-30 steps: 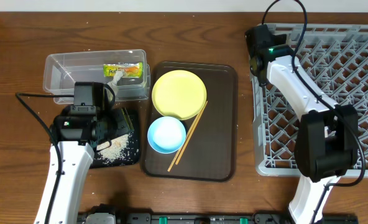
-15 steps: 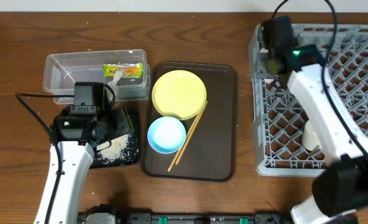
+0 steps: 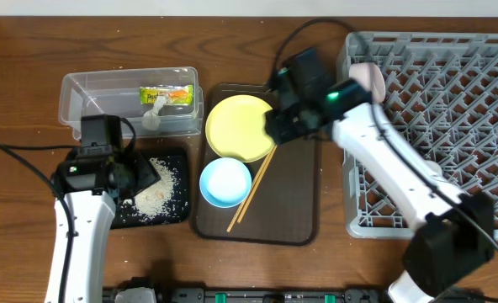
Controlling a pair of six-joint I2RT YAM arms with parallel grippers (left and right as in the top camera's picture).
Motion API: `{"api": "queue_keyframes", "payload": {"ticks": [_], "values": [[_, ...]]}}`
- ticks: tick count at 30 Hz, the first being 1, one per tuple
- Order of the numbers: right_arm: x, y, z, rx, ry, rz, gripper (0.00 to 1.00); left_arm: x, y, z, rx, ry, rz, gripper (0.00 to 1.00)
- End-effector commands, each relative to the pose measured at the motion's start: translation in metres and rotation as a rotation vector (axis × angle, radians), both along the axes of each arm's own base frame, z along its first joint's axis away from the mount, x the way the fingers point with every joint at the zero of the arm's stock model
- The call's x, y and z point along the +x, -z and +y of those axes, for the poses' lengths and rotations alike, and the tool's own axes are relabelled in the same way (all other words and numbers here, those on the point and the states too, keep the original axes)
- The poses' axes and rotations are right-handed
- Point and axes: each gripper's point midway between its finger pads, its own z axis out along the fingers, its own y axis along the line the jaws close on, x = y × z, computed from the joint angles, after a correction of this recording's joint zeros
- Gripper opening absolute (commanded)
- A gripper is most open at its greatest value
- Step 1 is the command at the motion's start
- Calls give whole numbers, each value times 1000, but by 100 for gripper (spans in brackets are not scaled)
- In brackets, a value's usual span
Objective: Sort waste into correct bins and load items into the dishwasher rack
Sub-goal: 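Move the right gripper to the blue bowl on the brown tray and grasp it, then carry the blue bowl with the right gripper and place it in the rack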
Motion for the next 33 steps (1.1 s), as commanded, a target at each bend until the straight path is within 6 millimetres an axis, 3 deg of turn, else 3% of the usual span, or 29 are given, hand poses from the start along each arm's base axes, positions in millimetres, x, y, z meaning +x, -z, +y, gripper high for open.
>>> {"api": "queue_keyframes", "payload": {"ticks": [1,9,14,22,28,30,33], "values": [[-28,34,32,-26,-57,96,54,-1,-3,7,21,-30,-6,66],[-60,91,58,-107,-48,243,51,-1,-3,7,22,-29,-5,67],[-67,114,59,-144,-32,295,33,-1,-3,7,22,-29,-5,67],[-63,116,53,-152,-16,296,1,-1,-3,7,21,-30,-5,67],[-59,112,49,-149,-2,296,1,-1,-3,7,21,-29,-5,67],[-53,104,44,-141,3,278,1,-1,-3,7,21,-29,-5,67],[-38,76,34,-102,18,217,1,-1,-3,7,21,-29,-5,67]]}}
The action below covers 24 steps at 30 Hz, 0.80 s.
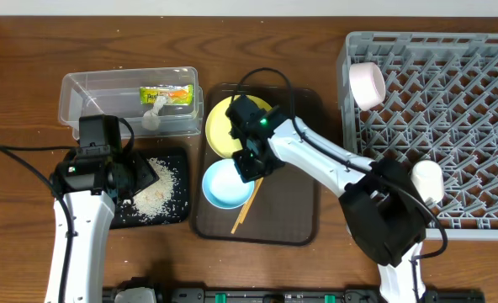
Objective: Sort waste into correct bins and load items into the dishwasher rack
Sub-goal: 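Carry the blue bowl with the right gripper and place it in the rack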
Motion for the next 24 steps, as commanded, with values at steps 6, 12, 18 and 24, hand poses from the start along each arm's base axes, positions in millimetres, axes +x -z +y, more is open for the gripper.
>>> {"api": "queue_keyframes", "payload": {"ticks": [6,12,18,24], "values": [[63,-108,-62,82,125,-294,1,0,-3,3,10,-16,-10,67],[111,-170,-168,-104,378,-577,1,0,-3,3,10,-17,-10,67],[139,-224,-285,-443,602,-848,1,0,-3,3,10,-17,-10,67],[152,-265,-363,-715,751,-1012,1,0,-4,3,10,-17,-11,67]]}}
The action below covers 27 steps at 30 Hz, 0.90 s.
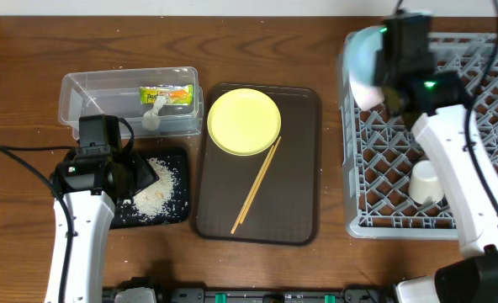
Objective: Sort waste into correct bins and load items into the dishwasher rack
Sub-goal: 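Carry the blue bowl with the right gripper and place it in the rack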
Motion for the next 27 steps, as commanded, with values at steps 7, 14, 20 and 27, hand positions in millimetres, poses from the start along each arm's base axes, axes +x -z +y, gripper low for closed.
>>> {"api": "queue_keyframes", "payload": {"ticks": [7,14,20,27], "values": [[6,-40,-93,-341,244,-45,1,1,-4,3,7,-16,-14,67],[22,-17,-125,-465,343,20,1,2,-4,3,7,-16,-18,67],[33,23,-138,-511,394,95,1,2,-4,3,7,-16,-17,67],[46,74,-132,-535,352,204,1,2,-4,3,7,-16,-17,67]]}}
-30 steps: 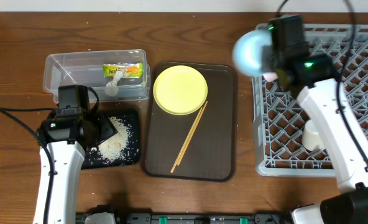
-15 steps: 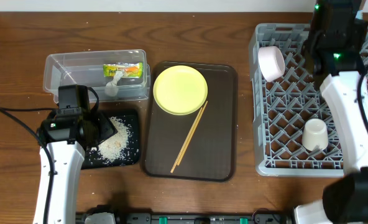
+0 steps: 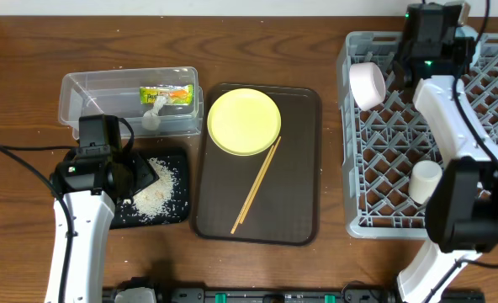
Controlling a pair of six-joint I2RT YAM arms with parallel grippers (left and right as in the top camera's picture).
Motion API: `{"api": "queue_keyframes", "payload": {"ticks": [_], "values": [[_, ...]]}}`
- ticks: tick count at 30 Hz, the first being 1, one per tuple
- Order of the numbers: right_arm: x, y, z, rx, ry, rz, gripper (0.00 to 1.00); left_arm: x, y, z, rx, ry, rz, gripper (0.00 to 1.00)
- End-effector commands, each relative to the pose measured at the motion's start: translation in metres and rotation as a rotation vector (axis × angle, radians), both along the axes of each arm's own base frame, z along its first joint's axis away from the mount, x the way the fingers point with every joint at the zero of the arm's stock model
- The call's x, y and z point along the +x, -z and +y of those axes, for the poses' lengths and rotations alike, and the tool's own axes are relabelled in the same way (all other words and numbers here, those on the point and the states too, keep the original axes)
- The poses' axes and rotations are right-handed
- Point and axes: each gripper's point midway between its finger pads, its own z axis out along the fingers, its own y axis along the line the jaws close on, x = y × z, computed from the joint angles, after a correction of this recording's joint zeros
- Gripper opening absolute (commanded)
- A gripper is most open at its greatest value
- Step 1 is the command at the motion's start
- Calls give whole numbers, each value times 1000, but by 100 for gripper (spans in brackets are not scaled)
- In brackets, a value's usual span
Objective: Sort waste into correct bins and load items into the dishwasher rack
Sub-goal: 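Carry the blue bowl with the right gripper and place it in the rack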
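Observation:
A yellow plate and a pair of chopsticks lie on the brown tray. In the grey dishwasher rack, a pink bowl stands on edge at the far left and a white cup lies further forward. My right gripper is over the rack's far left corner, beside the pink bowl; its fingers are too dark to read. No blue bowl shows. My left gripper hovers over the black tray of spilled rice; its jaws are unclear.
A clear plastic bin at the back left holds a green-and-orange wrapper and a white scrap. The right arm's links stretch over the rack's left half. Cables trail off the left arm.
The right gripper held the blue bowl at the rack's far left corner; now the bowl is out of sight and the wrist sits a little further right. The left arm is unchanged.
The right gripper was over the yellow plate, with the blue bowl on the brown tray. Then it was down at the blue bowl. Then the bowl was off the tray and at the rack's far left corner. Now the bowl is out of sight. The left arm stayed put.

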Motion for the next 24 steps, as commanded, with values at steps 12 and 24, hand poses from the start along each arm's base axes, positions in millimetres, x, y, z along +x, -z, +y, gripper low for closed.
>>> {"api": "queue_keyframes", "payload": {"ticks": [12,24], "values": [[5,37,12,-25,1,90,1,0,-3,3,6,-16,-10,67],[-21,71,40,142,2,153,1,0,-3,3,7,-16,-10,67]]}}
